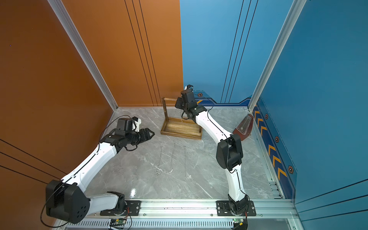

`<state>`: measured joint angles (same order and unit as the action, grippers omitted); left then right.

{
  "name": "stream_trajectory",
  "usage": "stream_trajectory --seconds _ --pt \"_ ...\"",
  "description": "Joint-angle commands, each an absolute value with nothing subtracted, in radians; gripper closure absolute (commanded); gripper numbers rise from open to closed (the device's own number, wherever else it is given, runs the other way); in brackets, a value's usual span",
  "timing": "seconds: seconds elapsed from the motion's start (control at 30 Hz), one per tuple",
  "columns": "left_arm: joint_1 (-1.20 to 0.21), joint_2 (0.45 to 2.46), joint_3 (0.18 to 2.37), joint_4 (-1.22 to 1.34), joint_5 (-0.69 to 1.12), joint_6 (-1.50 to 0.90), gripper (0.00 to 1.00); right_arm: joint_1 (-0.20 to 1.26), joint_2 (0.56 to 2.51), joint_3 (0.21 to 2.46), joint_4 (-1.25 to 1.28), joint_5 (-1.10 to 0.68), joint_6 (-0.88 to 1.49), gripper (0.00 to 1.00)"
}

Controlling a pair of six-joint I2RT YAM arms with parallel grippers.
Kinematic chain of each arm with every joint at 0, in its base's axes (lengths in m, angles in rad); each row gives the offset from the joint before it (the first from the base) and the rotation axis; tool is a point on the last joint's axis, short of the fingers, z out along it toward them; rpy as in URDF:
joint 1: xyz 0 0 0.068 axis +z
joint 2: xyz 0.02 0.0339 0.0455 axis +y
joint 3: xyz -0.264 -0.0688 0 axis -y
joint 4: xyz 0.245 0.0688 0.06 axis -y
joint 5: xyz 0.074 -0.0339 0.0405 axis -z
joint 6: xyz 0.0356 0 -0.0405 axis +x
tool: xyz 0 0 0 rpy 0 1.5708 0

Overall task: Take the necklace off the jewelry display stand
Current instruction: Take off the necklace from the stand.

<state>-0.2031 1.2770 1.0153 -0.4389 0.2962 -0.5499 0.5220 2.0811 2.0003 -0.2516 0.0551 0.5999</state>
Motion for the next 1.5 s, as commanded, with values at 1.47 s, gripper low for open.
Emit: stream_trajectory --seconds 1.47 --pt "-0.207 1.285 0.995 -0.443 0.298 -0.548 0.19 0.299 1.689 1.604 -0.154 -0.015 0.611 1.0"
